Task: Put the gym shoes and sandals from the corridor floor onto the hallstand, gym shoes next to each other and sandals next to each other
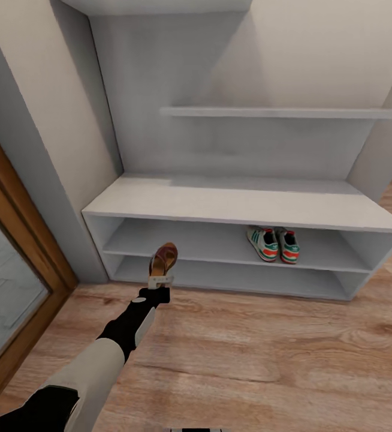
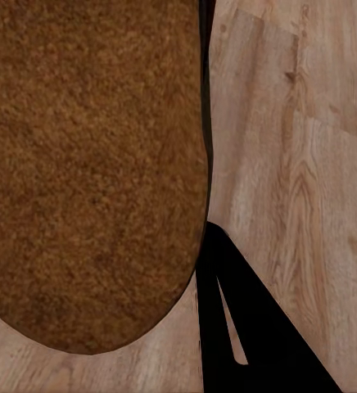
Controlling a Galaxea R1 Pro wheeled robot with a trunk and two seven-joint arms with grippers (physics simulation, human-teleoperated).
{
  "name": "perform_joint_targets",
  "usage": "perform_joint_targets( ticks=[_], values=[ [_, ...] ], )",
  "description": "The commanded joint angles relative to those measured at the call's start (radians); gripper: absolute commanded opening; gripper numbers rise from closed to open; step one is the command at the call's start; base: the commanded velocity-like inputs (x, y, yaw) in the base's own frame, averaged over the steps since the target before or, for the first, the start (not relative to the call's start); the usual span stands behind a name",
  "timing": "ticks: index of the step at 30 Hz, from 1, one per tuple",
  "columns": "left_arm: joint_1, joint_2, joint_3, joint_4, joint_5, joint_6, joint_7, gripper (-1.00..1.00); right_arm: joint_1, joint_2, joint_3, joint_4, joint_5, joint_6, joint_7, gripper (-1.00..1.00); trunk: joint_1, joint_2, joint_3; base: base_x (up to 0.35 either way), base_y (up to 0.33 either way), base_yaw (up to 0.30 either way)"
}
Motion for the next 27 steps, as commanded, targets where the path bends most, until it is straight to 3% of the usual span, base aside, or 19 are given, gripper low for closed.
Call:
perform_joint_targets(
  ticks=[1, 8, 17, 27],
  values=[
    [0.0, 0.001, -0.008, -0.002, 0.003, 0.007, 0.008, -1.0, -0.005, 0.0, -0.008, 0.002, 0.0, 0.002, -0.007, -1.0, 0.0, 0.0, -0.001, 0.104, 0.0, -0.26],
    [0.0, 0.001, -0.008, -0.002, 0.003, 0.007, 0.008, -1.0, -0.004, 0.0, -0.008, 0.002, 0.0, 0.003, -0.007, -1.0, 0.0, 0.0, -0.001, 0.098, 0.0, -0.178],
    [0.0, 0.002, -0.007, -0.001, 0.004, 0.007, 0.008, -1.0, -0.005, 0.0, -0.008, 0.002, 0.0, 0.003, -0.007, -1.0, 0.0, 0.0, -0.001, 0.272, 0.106, -0.012],
    [0.004, 0.005, -0.006, 0.003, 0.006, 0.006, 0.01, -1.0, -0.005, 0.0, -0.008, 0.002, 0.0, 0.003, -0.007, -1.0, 0.0, 0.0, -0.001, 0.045, 0.032, 0.0]
  ],
)
